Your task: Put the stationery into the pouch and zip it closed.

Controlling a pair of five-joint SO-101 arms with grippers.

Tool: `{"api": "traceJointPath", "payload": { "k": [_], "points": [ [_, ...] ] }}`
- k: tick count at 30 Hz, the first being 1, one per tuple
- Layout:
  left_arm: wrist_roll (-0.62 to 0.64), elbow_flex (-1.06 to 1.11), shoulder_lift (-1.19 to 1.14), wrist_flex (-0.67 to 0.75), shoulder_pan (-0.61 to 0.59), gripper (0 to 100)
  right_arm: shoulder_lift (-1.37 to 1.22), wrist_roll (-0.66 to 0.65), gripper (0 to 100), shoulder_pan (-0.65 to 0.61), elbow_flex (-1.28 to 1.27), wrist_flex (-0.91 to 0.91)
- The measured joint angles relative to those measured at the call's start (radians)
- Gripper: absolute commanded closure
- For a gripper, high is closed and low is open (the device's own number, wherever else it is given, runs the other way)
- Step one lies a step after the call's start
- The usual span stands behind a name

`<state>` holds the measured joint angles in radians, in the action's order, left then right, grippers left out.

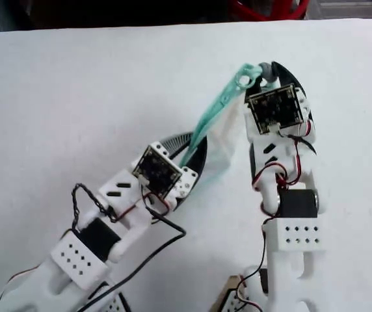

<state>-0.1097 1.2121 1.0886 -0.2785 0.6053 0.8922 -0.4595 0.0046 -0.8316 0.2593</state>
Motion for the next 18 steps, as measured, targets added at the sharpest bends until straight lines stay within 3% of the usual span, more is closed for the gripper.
{"api": "traceJointPath", "payload": {
  "k": [9,18],
  "points": [
    [0.0,0.0,0.0,0.0,0.002,98,-0.075,-0.112,98.1,0.057,-0.064,-0.152],
    [0.0,0.003,0.0,-0.002,0.002,98,-0.35,-0.092,98.1,0.16,0.069,-0.244]
  ]
}}
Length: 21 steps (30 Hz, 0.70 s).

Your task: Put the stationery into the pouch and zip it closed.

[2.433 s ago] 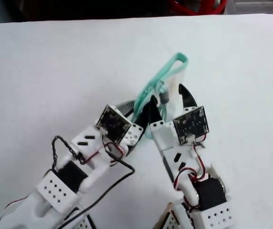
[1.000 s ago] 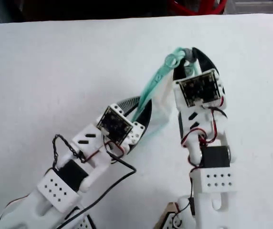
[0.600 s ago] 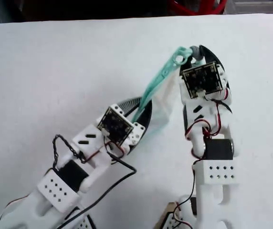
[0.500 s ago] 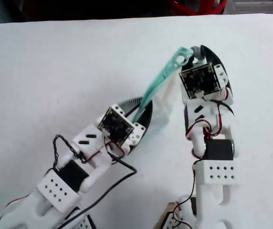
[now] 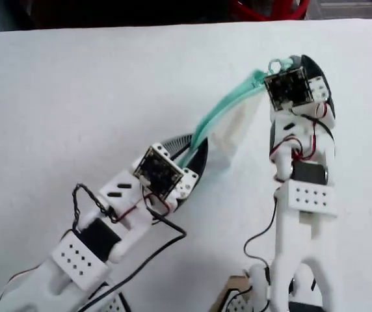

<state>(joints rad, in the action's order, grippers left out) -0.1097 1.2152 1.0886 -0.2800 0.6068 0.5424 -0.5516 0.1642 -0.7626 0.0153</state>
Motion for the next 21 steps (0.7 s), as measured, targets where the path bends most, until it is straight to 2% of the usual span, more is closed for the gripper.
{"api": "traceJointPath", "payload": {
  "k": [14,21],
  "points": [
    [0.0,-0.003,-0.005,0.002,0.0,98,-0.241,0.038,98.1,0.005,0.218,0.0],
    [0.0,-0.005,-0.005,0.002,0.0,98,-0.267,0.038,98.1,0.005,0.252,0.002]
  ]
}}
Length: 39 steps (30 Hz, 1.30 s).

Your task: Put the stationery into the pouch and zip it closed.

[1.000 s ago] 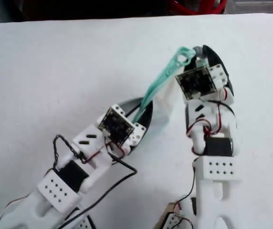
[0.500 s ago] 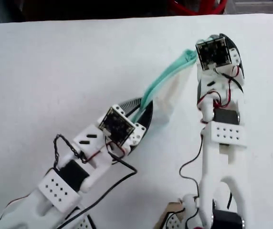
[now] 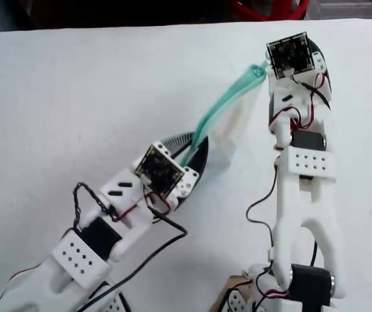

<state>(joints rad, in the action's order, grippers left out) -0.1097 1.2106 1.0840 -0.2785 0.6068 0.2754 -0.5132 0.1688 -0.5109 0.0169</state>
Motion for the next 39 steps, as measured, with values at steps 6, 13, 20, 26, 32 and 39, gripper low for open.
{"api": "traceJointPath", "payload": {
  "k": [6,13,20,26,32,39],
  "points": [
    [0.0,0.0,-0.002,0.0,0.0,98,-0.006,0.052,98.1,0.034,0.011,0.0],
    [0.0,0.0,-0.002,0.0,0.0,98,-0.006,0.055,96.8,0.035,0.011,0.006],
    [0.0,0.015,0.005,-0.009,-0.006,98,0.147,0.08,56.0,0.057,0.043,0.353],
    [0.0,0.015,0.005,-0.005,-0.014,98,0.367,0.046,64.7,0.009,0.046,0.689],
    [0.003,-0.006,-0.011,-0.017,-0.101,98,0.555,0.046,74.8,0.0,0.046,0.987],
    [0.051,-0.155,-0.014,-0.189,-0.207,98,0.669,0.183,79.8,-0.043,-0.078,1.186]
  ]
}}
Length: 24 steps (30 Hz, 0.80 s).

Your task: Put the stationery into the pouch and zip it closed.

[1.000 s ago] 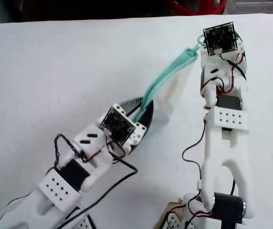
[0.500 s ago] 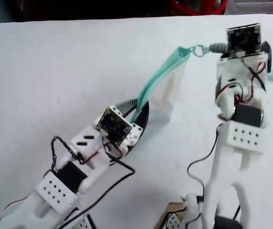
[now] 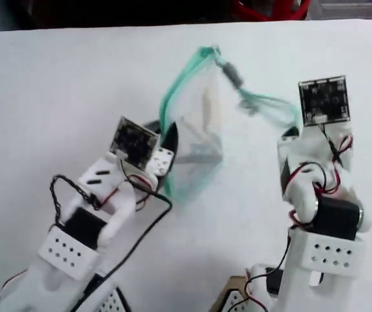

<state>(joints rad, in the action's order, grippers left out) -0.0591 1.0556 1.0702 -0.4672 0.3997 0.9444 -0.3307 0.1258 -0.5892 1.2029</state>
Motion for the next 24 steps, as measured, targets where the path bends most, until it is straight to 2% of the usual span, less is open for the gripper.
{"api": "traceJointPath", "payload": {
  "k": [3,8,13,17,24],
  "points": [
    [-0.002,-0.098,-0.002,-0.084,-0.052,98,0.028,0.012,79.6,-0.058,-0.135,0.005],
    [-0.048,-0.247,-0.002,-0.15,-0.126,98,0.092,0.02,79.6,-0.063,-0.348,-0.089],
    [-0.302,-0.301,-0.015,-0.15,-0.135,98,0.183,0.02,79.6,-0.032,-0.534,-0.236],
    [-0.491,-0.315,-0.137,-0.115,-0.169,98,0.247,0.018,79.6,-0.032,-0.674,-0.361],
    [-0.494,-0.462,-0.37,-0.109,-0.381,98,0.328,0.018,79.6,-0.032,-0.819,-0.482]
  ]
}}
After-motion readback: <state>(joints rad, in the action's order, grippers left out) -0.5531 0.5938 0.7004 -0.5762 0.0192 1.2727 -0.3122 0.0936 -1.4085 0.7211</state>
